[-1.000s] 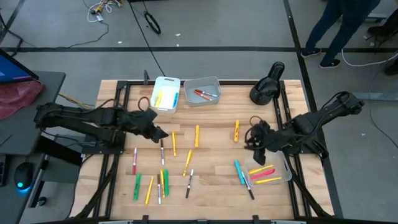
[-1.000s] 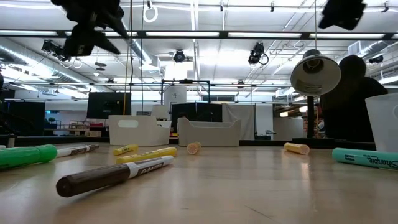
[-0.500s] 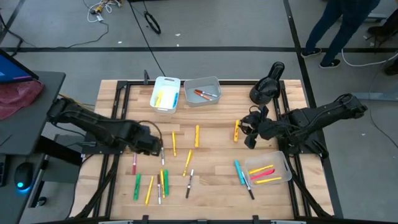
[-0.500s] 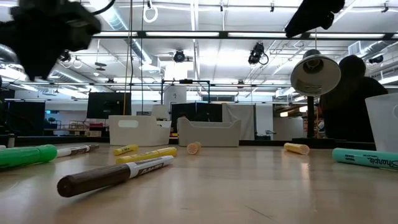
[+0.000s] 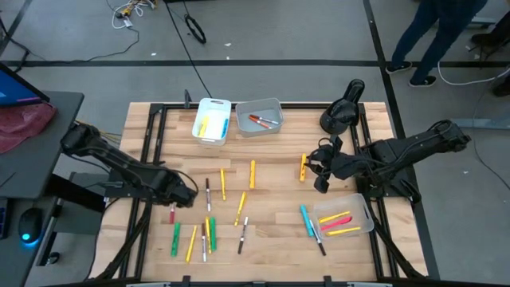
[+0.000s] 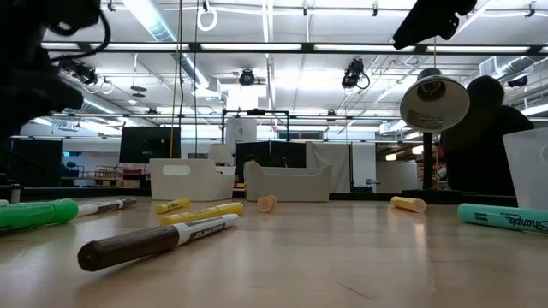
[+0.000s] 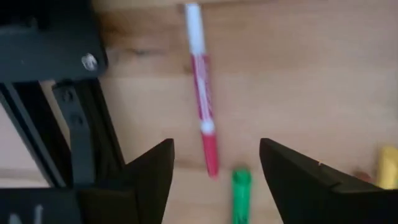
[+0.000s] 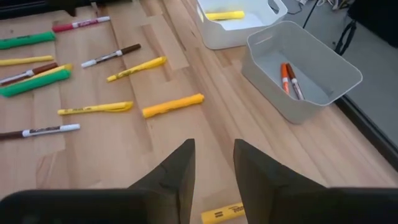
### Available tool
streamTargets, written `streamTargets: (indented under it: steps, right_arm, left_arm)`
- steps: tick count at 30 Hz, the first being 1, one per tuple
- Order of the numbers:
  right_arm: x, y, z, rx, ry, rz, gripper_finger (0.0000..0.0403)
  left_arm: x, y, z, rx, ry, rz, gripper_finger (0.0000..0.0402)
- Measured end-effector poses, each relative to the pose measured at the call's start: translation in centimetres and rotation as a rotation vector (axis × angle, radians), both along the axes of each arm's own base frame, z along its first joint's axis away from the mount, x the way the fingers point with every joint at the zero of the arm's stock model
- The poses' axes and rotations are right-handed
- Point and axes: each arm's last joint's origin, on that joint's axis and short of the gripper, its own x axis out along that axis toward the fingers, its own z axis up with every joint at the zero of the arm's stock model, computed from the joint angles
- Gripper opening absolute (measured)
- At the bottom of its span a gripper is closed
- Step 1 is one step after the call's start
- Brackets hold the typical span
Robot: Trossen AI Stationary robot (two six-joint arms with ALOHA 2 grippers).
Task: Pick & Place Markers
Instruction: Put the pink marker pen into the gray bin
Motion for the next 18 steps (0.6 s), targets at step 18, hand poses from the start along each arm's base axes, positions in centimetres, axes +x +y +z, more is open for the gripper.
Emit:
streamTargets:
  steps: [18]
  right_arm:
    - [0.1, -0.1, 0.2, -0.041, -0.013, 0.007, 0.0111]
  left_arm:
    - [-2.3, 1.2, -5.9, 0.04, -0.023, 0.099, 0.011]
